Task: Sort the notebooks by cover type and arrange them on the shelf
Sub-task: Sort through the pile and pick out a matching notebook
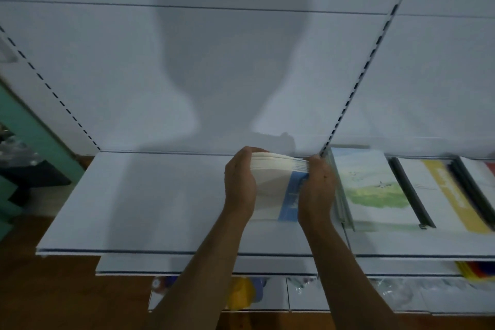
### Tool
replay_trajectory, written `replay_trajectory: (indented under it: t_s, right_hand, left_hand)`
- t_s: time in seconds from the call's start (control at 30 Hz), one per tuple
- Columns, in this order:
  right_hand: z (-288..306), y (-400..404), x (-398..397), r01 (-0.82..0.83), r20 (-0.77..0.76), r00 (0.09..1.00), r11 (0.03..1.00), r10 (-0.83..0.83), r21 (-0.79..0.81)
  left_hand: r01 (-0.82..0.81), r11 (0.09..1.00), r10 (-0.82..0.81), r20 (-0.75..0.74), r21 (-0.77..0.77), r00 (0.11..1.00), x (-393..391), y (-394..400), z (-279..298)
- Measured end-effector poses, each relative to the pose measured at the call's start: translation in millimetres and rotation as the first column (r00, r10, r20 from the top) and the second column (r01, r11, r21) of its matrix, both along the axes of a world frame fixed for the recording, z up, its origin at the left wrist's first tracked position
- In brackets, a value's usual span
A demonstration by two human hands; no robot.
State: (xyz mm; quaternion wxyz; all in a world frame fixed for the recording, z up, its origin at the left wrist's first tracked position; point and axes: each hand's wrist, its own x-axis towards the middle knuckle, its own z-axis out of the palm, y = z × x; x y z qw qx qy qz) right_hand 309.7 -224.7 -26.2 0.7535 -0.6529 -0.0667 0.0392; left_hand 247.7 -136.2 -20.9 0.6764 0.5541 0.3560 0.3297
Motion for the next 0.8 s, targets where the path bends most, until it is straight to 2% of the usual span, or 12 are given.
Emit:
replay_trajectory:
  t_s: [0.17,0.27,0.33,0.4,0.47,0.6,0.7,0.8]
  right_hand:
    - [-6.0,-0.8,-1.3,-0.02,0.025,0.999,0.997,0.022,-0.069]
    - [-10.9,-2.8,-0.7,-0.052,0.006,0.999,0.997,0.052,-0.062]
    - [-12.4,-5.8,-3.2,-0.076,-0.014,0.997,0.996,0.075,-0.041]
    - [-10.6,-5.3,-4.7,-0.051,-0.038,0.998,0.999,0.05,-0.01]
    - [-7.5,-1.9,-5.5,-0.011,-0.048,0.999,1.0,0.01,-0.018]
    - [-6.3,0.7,-9.1,0.048,0.016,0.999,0.999,-0.048,-0.007]
    - [-4.8,-2.6,-11.9,0.07,0.072,0.995,0.997,-0.072,0.035]
    - [-2.8,-4.5,-12.1,0.099,0.059,0.993,0.993,-0.103,0.066]
  left_hand:
    - [0.064,0.996,-0.064,-0.001,0.062,0.998,-2.0,4.0,-0.4]
    - [0.082,0.996,-0.083,0.031,0.029,0.996,-2.6,3.8,3.2]
    - [0.138,0.99,-0.138,0.002,-0.02,0.99,-7.0,2.0,2.4]
    - [0.157,0.987,-0.154,-0.072,0.035,0.985,-11.6,-0.9,0.7]
    - [0.102,0.989,-0.088,-0.125,0.111,0.988,-13.1,-7.6,-2.5]
    - [-0.072,0.994,0.079,-0.09,0.078,0.993,-9.0,-18.5,-3.5]
    - [-0.131,0.991,0.133,-0.041,0.035,0.99,-6.4,-18.1,-1.0]
    - [-0.135,0.99,0.136,-0.02,0.037,0.991,-6.2,-20.7,-0.6]
